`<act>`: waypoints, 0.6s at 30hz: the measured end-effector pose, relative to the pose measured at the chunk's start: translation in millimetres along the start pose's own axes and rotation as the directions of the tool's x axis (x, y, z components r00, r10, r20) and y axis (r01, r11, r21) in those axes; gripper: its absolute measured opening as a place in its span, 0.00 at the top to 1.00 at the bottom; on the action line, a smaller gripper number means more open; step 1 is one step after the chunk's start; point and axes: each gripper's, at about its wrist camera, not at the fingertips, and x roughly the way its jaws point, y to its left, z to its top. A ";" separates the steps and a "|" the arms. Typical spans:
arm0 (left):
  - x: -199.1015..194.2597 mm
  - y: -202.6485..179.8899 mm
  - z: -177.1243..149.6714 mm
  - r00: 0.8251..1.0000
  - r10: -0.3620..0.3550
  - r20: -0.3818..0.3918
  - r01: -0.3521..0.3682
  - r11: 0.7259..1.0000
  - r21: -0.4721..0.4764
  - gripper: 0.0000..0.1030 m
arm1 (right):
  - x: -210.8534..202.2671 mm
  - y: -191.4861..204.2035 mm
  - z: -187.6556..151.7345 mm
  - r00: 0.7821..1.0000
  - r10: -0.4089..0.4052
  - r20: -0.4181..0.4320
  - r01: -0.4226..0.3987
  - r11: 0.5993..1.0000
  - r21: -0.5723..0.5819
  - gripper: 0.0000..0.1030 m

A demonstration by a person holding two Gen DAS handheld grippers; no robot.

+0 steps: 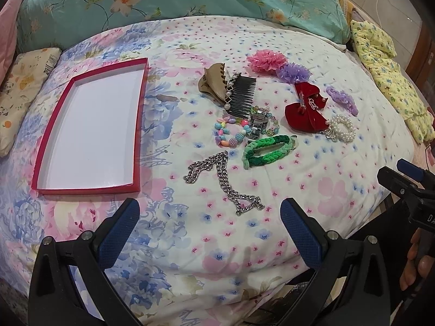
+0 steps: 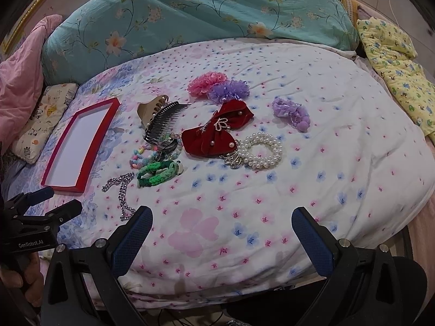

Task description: Organize jewelry

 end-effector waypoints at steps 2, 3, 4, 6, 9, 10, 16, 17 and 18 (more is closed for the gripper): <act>-0.1 0.2 -0.1 1.000 0.001 0.001 -0.001 1.000 0.001 0.00 | 0.3 -0.3 -0.3 1.000 0.000 0.000 0.000 1.000 0.001 0.00; 0.0 0.5 0.4 1.000 -0.001 0.000 0.001 1.000 0.000 0.00 | 0.3 -0.1 -0.1 1.000 -0.001 0.000 0.001 1.000 0.001 0.00; -0.1 0.6 0.4 1.000 -0.002 -0.001 0.002 1.000 -0.002 0.00 | 0.5 0.2 0.1 1.000 -0.001 -0.001 0.001 1.000 0.000 0.00; 0.0 1.7 0.5 1.000 -0.002 -0.001 0.002 1.000 -0.002 0.00 | 0.1 -0.2 0.2 1.000 0.000 -0.001 0.000 1.000 0.001 0.00; 0.0 1.5 0.7 1.000 -0.002 -0.001 0.002 1.000 -0.002 0.00 | -0.5 0.4 0.8 1.000 0.000 0.000 0.000 1.000 0.000 0.00; -0.1 1.1 0.9 1.000 -0.002 -0.001 0.002 1.000 -0.002 0.00 | -0.3 0.2 0.6 1.000 -0.001 0.001 0.001 1.000 -0.002 0.00; 0.0 1.0 1.0 1.000 -0.002 -0.002 0.002 1.000 -0.001 0.00 | -0.7 1.0 2.2 1.000 0.003 -0.002 -0.003 1.000 0.002 0.00; 0.4 1.4 1.0 1.000 -0.003 -0.003 0.003 1.000 -0.001 0.00 | -1.0 0.7 1.8 1.000 0.004 0.000 -0.004 1.000 0.003 0.00; 0.4 1.3 0.9 1.000 -0.004 -0.004 0.004 1.000 -0.001 0.00 | -0.7 0.0 1.9 1.000 0.006 -0.001 -0.006 1.000 0.004 0.00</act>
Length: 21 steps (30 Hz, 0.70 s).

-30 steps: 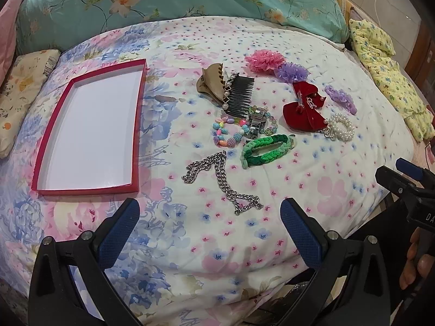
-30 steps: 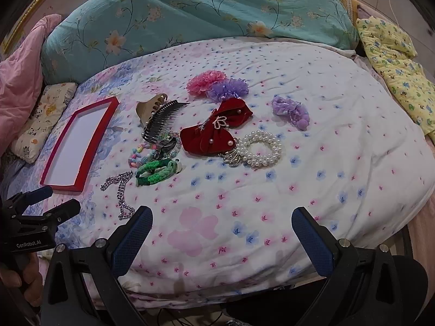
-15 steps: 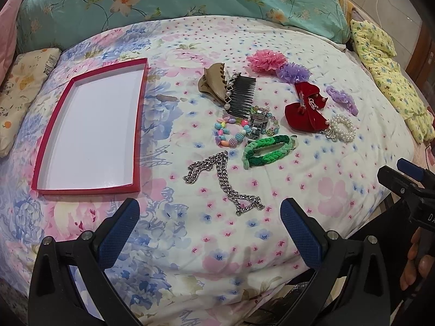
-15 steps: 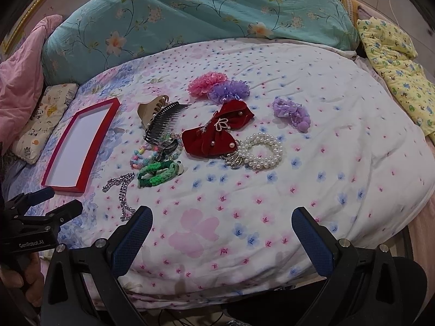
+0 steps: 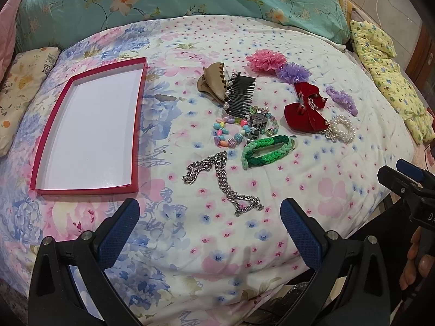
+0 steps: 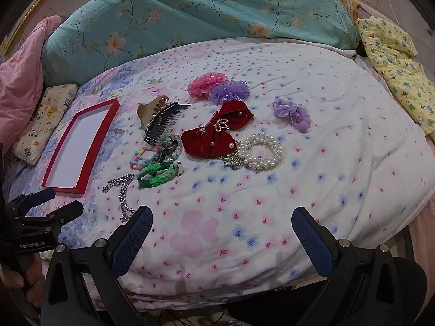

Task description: Organize jewelry

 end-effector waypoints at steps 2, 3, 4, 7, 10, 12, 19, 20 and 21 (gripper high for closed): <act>0.4 -0.1 -0.1 1.000 -0.001 0.000 0.001 1.000 0.000 0.00 | -0.1 1.0 0.3 1.000 0.000 0.000 0.000 1.000 0.001 0.00; 1.1 -0.6 0.1 1.000 -0.002 -0.001 0.002 1.000 0.000 0.00 | -0.2 -0.6 0.1 1.000 0.002 0.001 -0.002 1.000 0.004 0.00; 1.5 -1.1 0.3 1.000 -0.004 -0.002 0.004 1.000 0.001 0.00 | -0.1 -0.4 0.2 1.000 0.001 0.001 -0.001 1.000 0.003 0.00; 3.2 -2.9 0.5 1.000 -0.008 -0.004 0.008 1.000 0.005 0.00 | 1.1 -1.9 1.2 1.000 0.006 0.001 -0.006 1.000 0.010 0.00; 4.6 -4.3 2.2 1.000 -0.008 -0.009 0.008 1.000 0.005 0.00 | 2.8 -5.4 0.3 1.000 0.013 0.000 -0.013 1.000 0.017 0.00; 4.5 -4.3 3.2 1.000 -0.009 -0.012 0.010 1.000 0.007 0.00 | 3.4 -8.1 -1.5 1.000 0.017 0.000 -0.017 1.000 0.022 0.00; 6.6 -6.0 7.3 1.000 -0.008 -0.015 0.009 1.000 0.012 0.00 | 8.1 -15.2 0.0 1.000 0.028 -0.007 -0.028 0.999 0.045 0.00; 6.6 -6.1 7.2 1.000 -0.007 -0.015 0.008 1.000 0.012 0.00 | 8.5 -15.4 0.8 1.000 0.028 -0.007 -0.028 0.999 0.046 0.00; 7.1 -6.5 7.6 1.000 -0.007 -0.016 0.008 1.000 0.013 0.00 | 8.7 -15.6 1.4 1.000 0.027 -0.007 -0.027 0.999 0.047 0.00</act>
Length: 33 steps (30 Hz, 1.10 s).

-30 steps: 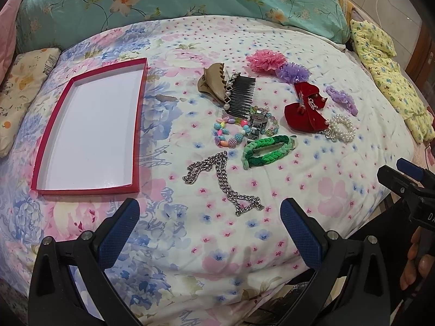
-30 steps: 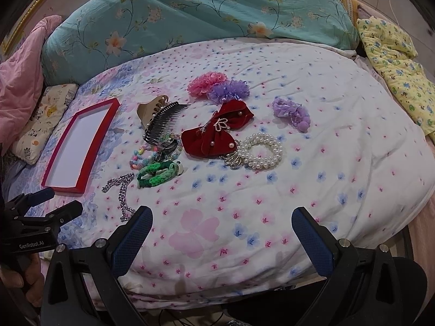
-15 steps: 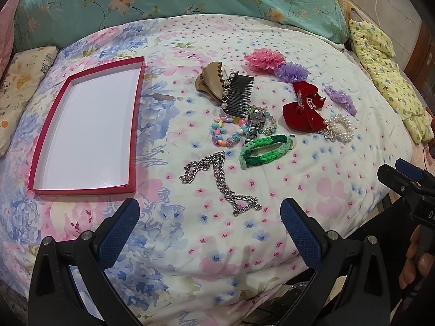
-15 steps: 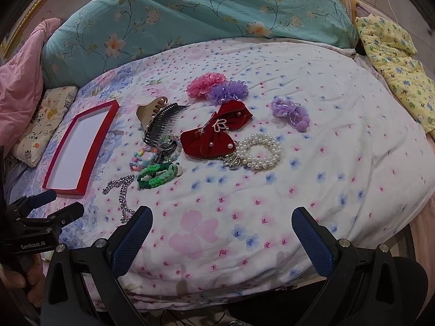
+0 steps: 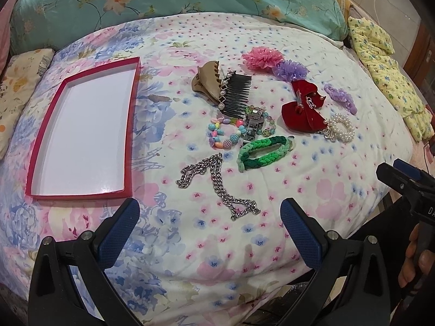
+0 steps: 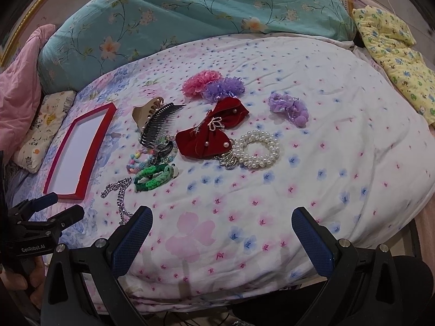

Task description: Organize jewelry

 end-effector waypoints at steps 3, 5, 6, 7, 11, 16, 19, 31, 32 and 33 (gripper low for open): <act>0.7 -0.1 0.6 1.000 0.000 -0.002 0.000 1.000 0.000 0.00 | 0.7 -0.6 1.0 1.000 0.004 -0.002 -0.004 1.000 0.002 0.00; 2.8 0.2 3.1 1.000 0.002 -0.004 -0.002 1.000 0.003 0.00 | 0.6 -0.1 0.5 1.000 0.002 -0.001 -0.002 1.000 0.000 0.00; 3.3 -0.1 3.6 1.000 0.003 -0.004 -0.003 1.000 0.004 0.00 | 1.0 -0.3 0.9 1.000 0.003 -0.002 -0.003 1.000 0.001 0.00; 3.6 0.2 3.8 1.000 0.003 -0.004 -0.003 1.000 0.004 0.00 | 1.4 -0.4 1.3 1.000 0.004 -0.003 -0.004 1.000 0.002 0.00; 5.0 0.6 4.5 1.000 -0.002 -0.007 0.002 1.000 0.004 0.00 | 2.0 -0.5 1.3 1.000 0.005 -0.001 -0.005 1.000 0.003 0.00; 12.3 6.5 9.0 0.999 -0.035 -0.026 0.035 0.999 -0.017 0.00 | 8.1 -2.1 4.6 1.000 0.021 -0.012 -0.021 1.000 0.019 0.00; 17.4 10.3 14.1 0.998 -0.052 -0.033 0.051 0.998 -0.031 0.00 | 11.7 -3.0 7.9 0.999 0.034 -0.007 -0.034 0.999 0.024 0.00; 38.4 31.6 67.7 0.988 -0.152 0.010 0.152 0.982 -0.108 0.00 | 42.9 -8.0 49.3 0.990 0.139 0.013 -0.140 0.985 0.099 0.21; 43.4 35.6 77.8 0.987 -0.160 0.016 0.161 0.979 -0.124 0.00 | 48.5 -9.1 53.7 0.989 0.145 0.011 -0.145 0.983 0.112 0.23; 47.4 39.0 85.6 0.986 -0.166 0.025 0.168 0.976 -0.138 0.00 | 53.6 -9.8 57.9 0.989 0.150 0.009 -0.150 0.981 0.124 0.25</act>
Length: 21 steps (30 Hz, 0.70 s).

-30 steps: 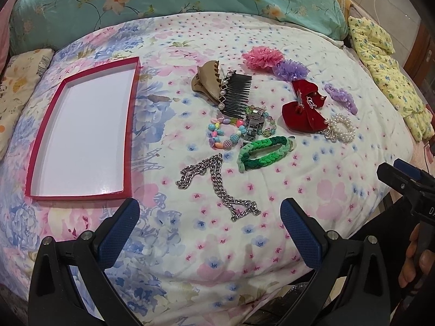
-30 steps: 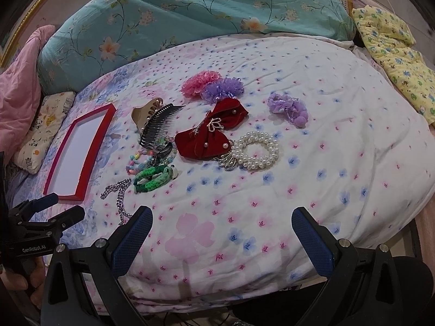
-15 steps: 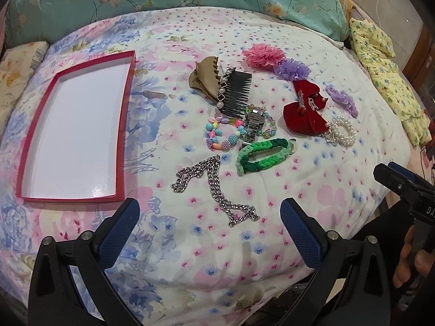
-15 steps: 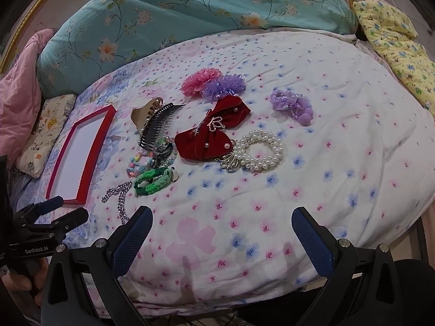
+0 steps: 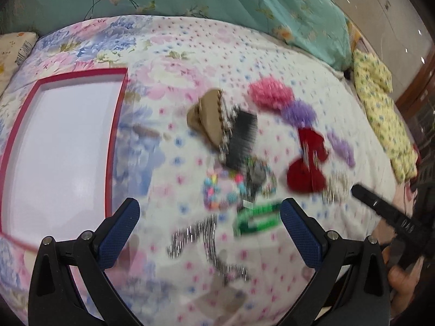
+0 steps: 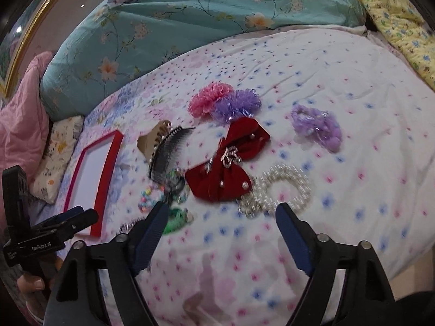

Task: Organize jewelry
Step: 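Grasp the tan claw clip with the left tool while the right tool grasps the red velvet bow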

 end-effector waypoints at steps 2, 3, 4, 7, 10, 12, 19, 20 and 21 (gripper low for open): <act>7.3 6.0 16.5 1.000 -0.002 0.009 0.002 1.000 -0.029 0.03 | 12.3 -2.0 8.8 1.000 0.005 -0.005 -0.005 1.000 0.025 0.32; 11.1 8.8 24.9 1.000 -0.004 0.016 0.005 0.999 -0.042 0.06 | 17.4 -2.6 12.6 1.000 0.004 -0.006 -0.003 0.999 0.032 0.32; 16.4 11.2 34.6 1.000 -0.011 0.023 0.013 0.999 -0.053 0.09 | 22.7 -2.5 16.2 1.000 0.000 -0.007 0.001 0.999 0.038 0.34; 36.2 14.4 54.6 1.000 -0.017 0.013 0.018 0.998 -0.067 0.09 | 38.1 -5.1 25.4 1.000 -0.014 -0.024 0.016 0.998 0.060 0.34; 60.1 16.1 71.1 1.000 -0.020 -0.011 0.020 0.997 -0.073 0.20 | 51.3 -5.2 30.6 0.999 -0.018 -0.042 0.021 0.997 0.069 0.34; 77.6 17.6 80.2 0.999 -0.034 -0.041 0.030 0.996 -0.080 0.30 | 60.8 -2.9 32.3 0.998 -0.028 -0.052 0.030 0.998 0.056 0.34; 128.4 20.6 88.2 0.987 -0.054 -0.149 0.040 0.995 -0.094 0.44 | 85.6 -5.4 32.0 0.995 -0.035 -0.089 0.042 0.997 0.070 0.39; 130.9 20.3 88.2 0.987 -0.066 -0.147 0.051 0.994 -0.101 0.44 | 85.2 -5.4 32.2 0.996 -0.031 -0.082 0.037 0.997 0.071 0.38; 132.0 19.4 88.8 0.988 -0.065 -0.143 0.050 0.994 -0.101 0.44 | 85.5 -4.3 32.5 0.996 -0.036 -0.080 0.041 0.997 0.065 0.38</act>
